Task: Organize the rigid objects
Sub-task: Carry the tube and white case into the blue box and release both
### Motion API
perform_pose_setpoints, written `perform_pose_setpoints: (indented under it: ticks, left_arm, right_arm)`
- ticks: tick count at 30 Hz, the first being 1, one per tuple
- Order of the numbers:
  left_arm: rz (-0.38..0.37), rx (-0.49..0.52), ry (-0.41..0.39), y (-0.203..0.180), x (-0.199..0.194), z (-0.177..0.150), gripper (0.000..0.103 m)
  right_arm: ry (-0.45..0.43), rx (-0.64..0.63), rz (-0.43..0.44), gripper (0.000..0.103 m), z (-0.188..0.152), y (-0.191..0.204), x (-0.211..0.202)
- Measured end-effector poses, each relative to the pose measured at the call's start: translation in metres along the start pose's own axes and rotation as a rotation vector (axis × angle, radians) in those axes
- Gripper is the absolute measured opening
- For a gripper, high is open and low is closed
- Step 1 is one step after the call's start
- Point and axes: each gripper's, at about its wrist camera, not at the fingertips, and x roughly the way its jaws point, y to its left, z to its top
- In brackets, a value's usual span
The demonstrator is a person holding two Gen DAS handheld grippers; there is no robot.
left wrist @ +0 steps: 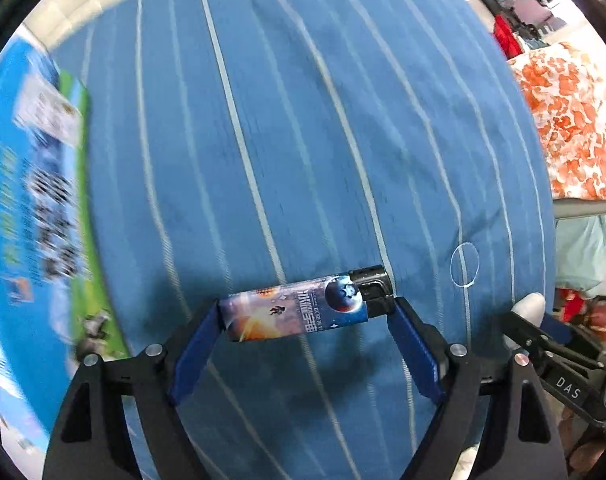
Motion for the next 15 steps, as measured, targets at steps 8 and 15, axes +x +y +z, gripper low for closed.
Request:
perform_pose_setpoints:
  ticks: [8,15]
  left_arm:
    - [0.053,0.073,-0.221,0.01,-0.078,-0.027,0.083]
    - [0.104,0.037,-0.381,0.065,-0.145,-0.056,0.083]
  right_arm:
    - [-0.131,-0.12,0.009,0.061,-0.012,0.058,-0.056]
    - [-0.253,-0.242,0.041,0.061,-0.03,0.122,-0.117]
